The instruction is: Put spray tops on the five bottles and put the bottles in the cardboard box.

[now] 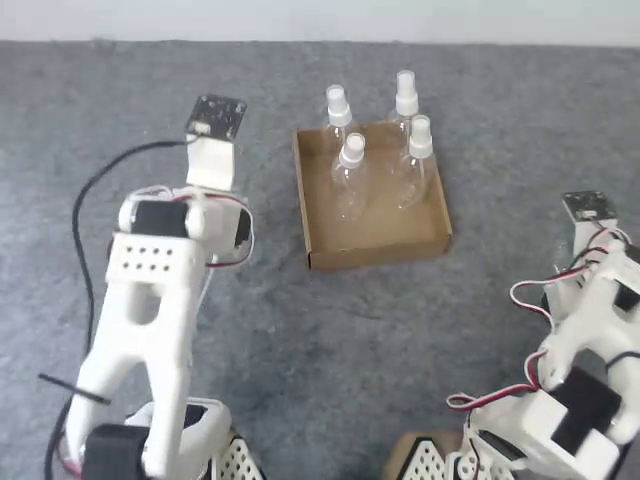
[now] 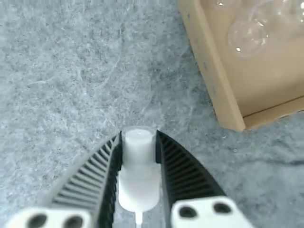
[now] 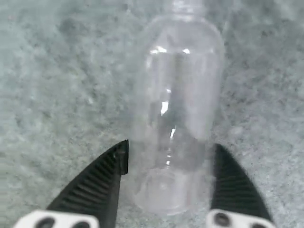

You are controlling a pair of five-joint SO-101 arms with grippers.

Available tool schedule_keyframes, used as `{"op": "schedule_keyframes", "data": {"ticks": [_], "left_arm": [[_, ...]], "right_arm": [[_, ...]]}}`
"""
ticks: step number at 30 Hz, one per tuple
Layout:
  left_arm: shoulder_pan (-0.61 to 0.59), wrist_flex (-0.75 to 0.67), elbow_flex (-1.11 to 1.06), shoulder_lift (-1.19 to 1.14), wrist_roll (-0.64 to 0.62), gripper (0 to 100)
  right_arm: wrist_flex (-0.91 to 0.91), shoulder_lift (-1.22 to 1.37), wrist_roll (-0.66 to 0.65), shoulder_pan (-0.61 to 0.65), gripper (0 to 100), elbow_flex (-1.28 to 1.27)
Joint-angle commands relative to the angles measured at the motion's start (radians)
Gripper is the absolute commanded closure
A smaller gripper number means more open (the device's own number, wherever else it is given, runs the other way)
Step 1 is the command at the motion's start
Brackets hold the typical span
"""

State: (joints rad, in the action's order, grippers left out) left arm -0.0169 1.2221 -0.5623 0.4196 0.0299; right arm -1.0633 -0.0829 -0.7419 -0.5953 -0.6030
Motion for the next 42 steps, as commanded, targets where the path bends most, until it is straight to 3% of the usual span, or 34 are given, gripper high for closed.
{"op": "schedule_keyframes", "data": {"ticks": [1, 9, 13, 21, 29, 35, 42], "left_arm": [[-0.003, -0.086, -0.061, 0.077, -0.011, 99], [-0.005, -0.084, -0.062, 0.077, -0.012, 99], [-0.005, -0.084, -0.064, 0.077, -0.012, 99], [-0.002, -0.086, -0.064, 0.077, -0.012, 99], [0.002, -0.087, -0.074, 0.077, -0.012, 99], [0.002, -0.087, -0.073, 0.077, -0.014, 99], [-0.008, -0.080, -0.030, 0.114, -0.014, 99]], "right_arm": [[-0.101, -0.013, 0.012, 0.064, 69.1, 0.120], [-0.248, 0.015, 0.051, 0.128, 69.1, 0.407], [-0.262, 0.166, 0.012, 0.087, 69.2, 0.534], [-0.455, 0.535, -0.068, 0.044, 69.4, 0.882], [-0.440, 0.737, -0.066, 0.047, 84.2, 1.046], [-0.447, 0.705, -0.032, 0.048, 99.5, 1.080], [-0.555, 0.430, 0.063, 0.102, 99.2, 1.060]]}}
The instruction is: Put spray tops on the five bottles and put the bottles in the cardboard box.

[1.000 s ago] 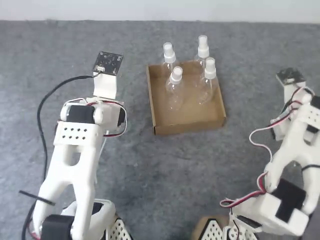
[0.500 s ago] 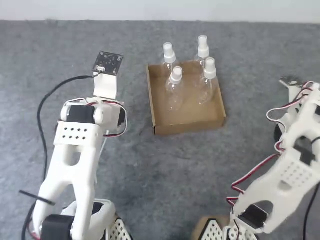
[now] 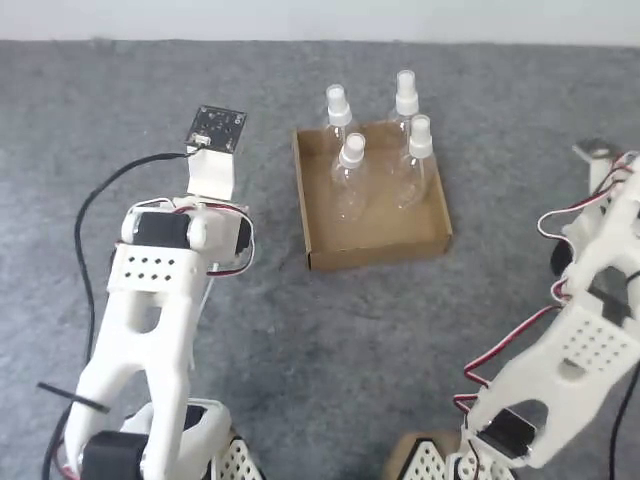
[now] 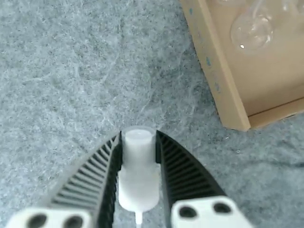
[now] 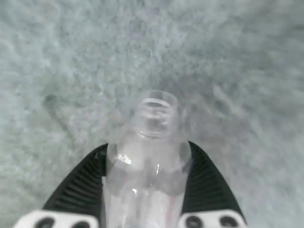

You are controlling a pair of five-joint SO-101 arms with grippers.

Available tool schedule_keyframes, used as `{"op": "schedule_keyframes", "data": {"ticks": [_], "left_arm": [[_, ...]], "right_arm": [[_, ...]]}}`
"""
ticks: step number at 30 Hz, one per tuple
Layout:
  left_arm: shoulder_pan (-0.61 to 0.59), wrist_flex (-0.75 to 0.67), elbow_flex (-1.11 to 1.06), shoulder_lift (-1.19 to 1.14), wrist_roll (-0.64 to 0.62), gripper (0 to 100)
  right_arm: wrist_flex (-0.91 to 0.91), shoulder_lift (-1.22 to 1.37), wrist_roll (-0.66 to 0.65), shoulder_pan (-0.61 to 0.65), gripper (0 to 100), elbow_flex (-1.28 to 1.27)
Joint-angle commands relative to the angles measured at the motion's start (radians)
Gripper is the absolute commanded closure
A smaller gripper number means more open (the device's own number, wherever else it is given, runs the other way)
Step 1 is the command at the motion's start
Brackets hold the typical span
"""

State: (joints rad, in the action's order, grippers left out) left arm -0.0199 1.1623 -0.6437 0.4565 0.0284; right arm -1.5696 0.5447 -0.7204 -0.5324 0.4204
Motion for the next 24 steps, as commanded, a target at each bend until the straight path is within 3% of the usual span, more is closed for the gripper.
{"op": "schedule_keyframes", "data": {"ticks": [1, 8, 15, 19, 24], "left_arm": [[-0.005, -0.015, 0.065, 0.098, -0.012, 99], [-0.005, 0.084, 0.180, 0.341, -0.014, 99], [-0.005, 0.095, 0.321, 0.531, -0.077, 99], [-0.003, 0.034, 0.401, 0.594, -0.143, 99], [-0.002, -0.034, 0.406, 0.641, -0.307, 99]], "right_arm": [[-0.054, -0.254, 0.063, 0.056, 99.2, 0.020], [0.087, -0.754, 0.249, 0.298, 99.3, -0.341], [0.344, -1.244, 0.417, 0.742, 99.3, -0.864], [0.438, -1.382, 0.479, 1.013, 99.3, -1.016], [0.599, -1.409, 0.489, 1.245, 99.3, -1.123]]}}
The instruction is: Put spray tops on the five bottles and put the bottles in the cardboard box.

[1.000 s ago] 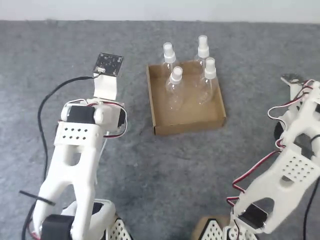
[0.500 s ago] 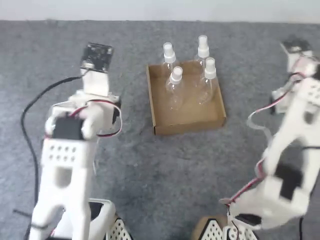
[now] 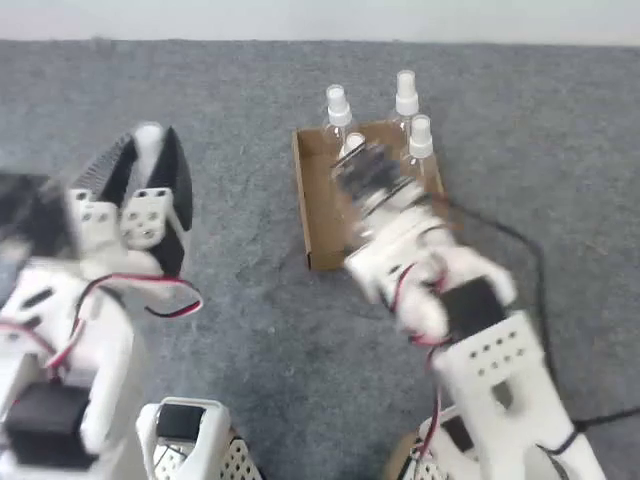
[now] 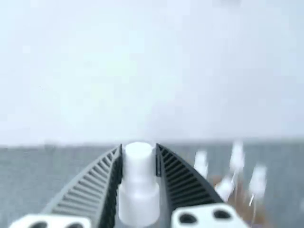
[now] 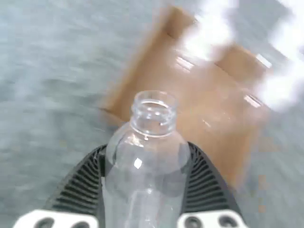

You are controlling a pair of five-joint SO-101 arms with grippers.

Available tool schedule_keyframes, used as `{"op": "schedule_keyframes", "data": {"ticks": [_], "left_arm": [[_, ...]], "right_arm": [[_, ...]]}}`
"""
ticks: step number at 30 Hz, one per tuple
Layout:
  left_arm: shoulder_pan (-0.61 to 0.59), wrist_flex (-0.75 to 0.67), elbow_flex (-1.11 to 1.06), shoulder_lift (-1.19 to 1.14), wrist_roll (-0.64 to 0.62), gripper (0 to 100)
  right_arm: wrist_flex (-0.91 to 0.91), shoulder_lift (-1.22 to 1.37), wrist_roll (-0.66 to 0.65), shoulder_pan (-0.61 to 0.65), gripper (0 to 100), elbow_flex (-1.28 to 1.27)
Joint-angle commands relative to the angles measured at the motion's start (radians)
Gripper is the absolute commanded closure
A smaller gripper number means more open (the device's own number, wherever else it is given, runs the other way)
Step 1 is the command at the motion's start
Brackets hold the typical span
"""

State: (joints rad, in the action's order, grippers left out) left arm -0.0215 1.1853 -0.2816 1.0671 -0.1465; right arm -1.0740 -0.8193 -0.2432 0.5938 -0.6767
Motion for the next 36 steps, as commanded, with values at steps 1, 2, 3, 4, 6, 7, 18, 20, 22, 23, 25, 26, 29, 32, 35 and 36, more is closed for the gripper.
{"op": "schedule_keyframes", "data": {"ticks": [1, 2, 3, 4, 6, 7, 18, 20, 22, 23, 25, 26, 29, 32, 35, 36], "left_arm": [[0.005, -0.061, 0.042, 0.032, -0.183, 99], [0.008, -0.068, 0.038, 0.032, -0.226, 99], [0.008, -0.086, 0.027, 0.032, -0.259, 99], [0.008, -0.107, 0.010, 0.032, -0.269, 99], [0.008, -0.160, -0.036, 0.035, -0.270, 99], [0.008, -0.181, -0.058, 0.037, -0.270, 99], [0.104, -0.413, -0.234, 0.029, -0.272, 99], [0.130, -0.411, -0.255, 0.031, -0.272, 99], [0.147, -0.410, -0.285, 0.031, -0.272, 99], [0.155, -0.410, -0.302, 0.034, -0.272, 99], [0.172, -0.397, -0.335, 0.038, -0.273, 99], [0.181, -0.387, -0.348, 0.038, -0.281, 99], [0.199, -0.359, -0.380, 0.038, -0.315, 99], [0.218, -0.313, -0.403, 0.038, -0.315, 99], [0.222, -0.242, -0.404, 0.040, -0.315, 99], [0.221, -0.224, -0.404, 0.040, -0.315, 99]], "right_arm": [[0.147, -0.045, 0.006, 0.150, 99.3, -0.051], [0.191, -0.047, -0.002, 0.171, 99.3, -0.078], [0.229, -0.054, -0.014, 0.189, 99.3, -0.109], [0.259, -0.058, -0.025, 0.205, 99.3, -0.135], [0.308, -0.073, -0.025, 0.223, 99.3, -0.180], [0.323, -0.087, -0.025, 0.229, 99.3, -0.201], [0.412, -0.280, -0.026, 0.260, 99.3, -0.397], [0.412, -0.291, -0.026, 0.259, 99.3, -0.408], [0.412, -0.294, -0.026, 0.257, 99.3, -0.410], [0.412, -0.294, -0.026, 0.257, 99.3, -0.410], [0.412, -0.297, -0.026, 0.257, 99.3, -0.410], [0.412, -0.300, -0.026, 0.257, 99.3, -0.410], [0.412, -0.302, -0.026, 0.255, 99.3, -0.410], [0.400, -0.302, -0.026, 0.255, 99.3, -0.411], [0.343, -0.303, -0.034, 0.252, 99.3, -0.436], [0.332, -0.305, -0.034, 0.240, 99.3, -0.436]]}}
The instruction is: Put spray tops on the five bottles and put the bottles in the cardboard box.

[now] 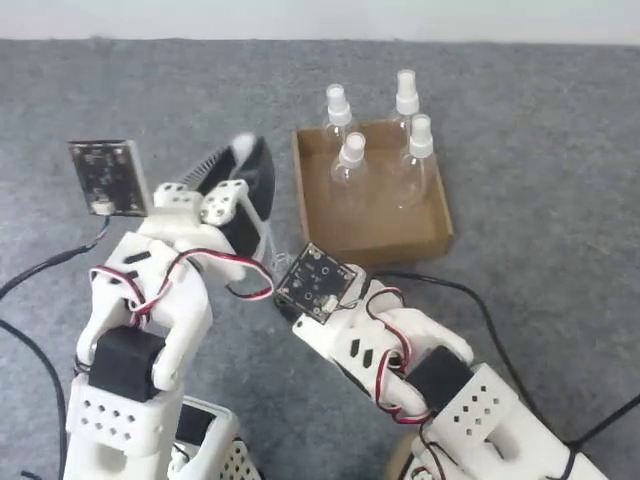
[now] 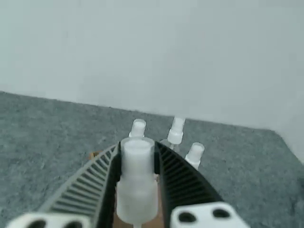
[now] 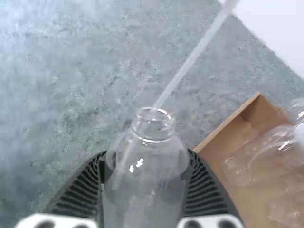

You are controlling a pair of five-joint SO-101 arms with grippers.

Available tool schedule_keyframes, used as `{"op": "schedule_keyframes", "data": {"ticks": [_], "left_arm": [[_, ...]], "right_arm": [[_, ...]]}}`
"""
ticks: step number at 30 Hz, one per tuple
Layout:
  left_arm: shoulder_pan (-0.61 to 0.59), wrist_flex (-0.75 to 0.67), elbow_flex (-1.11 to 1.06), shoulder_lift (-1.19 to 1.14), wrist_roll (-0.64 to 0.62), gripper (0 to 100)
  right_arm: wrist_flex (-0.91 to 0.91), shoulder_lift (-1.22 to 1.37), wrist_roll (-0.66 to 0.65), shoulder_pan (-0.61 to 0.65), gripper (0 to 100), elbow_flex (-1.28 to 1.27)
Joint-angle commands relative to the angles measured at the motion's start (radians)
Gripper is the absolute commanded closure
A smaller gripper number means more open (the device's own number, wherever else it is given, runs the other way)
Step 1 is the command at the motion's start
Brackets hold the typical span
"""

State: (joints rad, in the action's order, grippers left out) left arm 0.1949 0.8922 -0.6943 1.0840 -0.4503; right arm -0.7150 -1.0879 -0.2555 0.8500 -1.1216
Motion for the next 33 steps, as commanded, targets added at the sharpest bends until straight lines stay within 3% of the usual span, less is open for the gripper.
{"op": "schedule_keyframes", "data": {"ticks": [1, 4, 9, 11, 18, 26, 33], "left_arm": [[0.002, 0.084, 0.008, 0.023, -0.011, 99], [0.000, 0.104, 0.002, 0.023, -0.009, 99], [0.006, 0.107, -0.042, 0.023, -0.005, 99], [0.018, 0.107, -0.056, 0.023, -0.005, 99], [0.167, 0.092, -0.097, 0.021, 0.054, 99], [0.173, 0.092, -0.148, 0.021, 0.100, 98], [0.172, 0.095, -0.131, 0.023, 0.167, 84]], "right_arm": [[-0.022, -0.042, -0.021, -0.030, 99.3, 0.009], [0.039, -0.073, -0.008, -0.093, 99.3, 0.009], [0.127, -0.077, 0.196, -0.163, 99.3, 0.002], [0.168, -0.077, 0.222, -0.160, 99.3, -0.014], [0.257, -0.077, 0.224, -0.139, 99.3, -0.072], [0.246, -0.088, 0.219, -0.147, 99.3, -0.114], [0.389, -0.088, 0.227, -0.179, 99.3, -0.144]]}}
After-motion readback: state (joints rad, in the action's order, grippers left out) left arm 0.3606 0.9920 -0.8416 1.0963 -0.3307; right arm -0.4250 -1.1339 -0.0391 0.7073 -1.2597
